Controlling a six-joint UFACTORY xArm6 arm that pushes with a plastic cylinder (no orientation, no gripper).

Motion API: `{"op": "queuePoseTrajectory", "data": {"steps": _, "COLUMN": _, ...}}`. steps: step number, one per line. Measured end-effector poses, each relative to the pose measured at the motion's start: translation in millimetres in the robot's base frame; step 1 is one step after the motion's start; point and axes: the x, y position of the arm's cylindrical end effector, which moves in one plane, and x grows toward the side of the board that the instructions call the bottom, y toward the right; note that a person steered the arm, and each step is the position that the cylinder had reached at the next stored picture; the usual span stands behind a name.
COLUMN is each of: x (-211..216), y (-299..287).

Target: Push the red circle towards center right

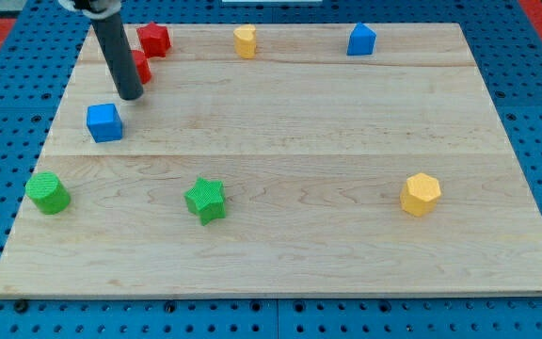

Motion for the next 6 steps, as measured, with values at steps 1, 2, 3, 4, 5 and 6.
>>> {"op": "queuePoseTrajectory", "data": {"steps": 1, "x": -17.6, "y": -49.3}}
{"op": "queuePoseTrajectory", "data": {"steps": 2, "x": -52.6, "y": -14.4}}
{"op": "queuePoseTrajectory", "data": {"steps": 3, "x": -31.4, "y": 90.9}}
{"op": "queuePoseTrajectory", "data": {"steps": 4, "x": -11.7, "y": 158.1}}
{"op": "queuePoseTrajectory", "data": {"steps": 5, "x": -24.4, "y": 122.4}}
{"op": "queuePoseTrajectory", "data": {"steps": 6, "x": 7.8, "y": 240.5}}
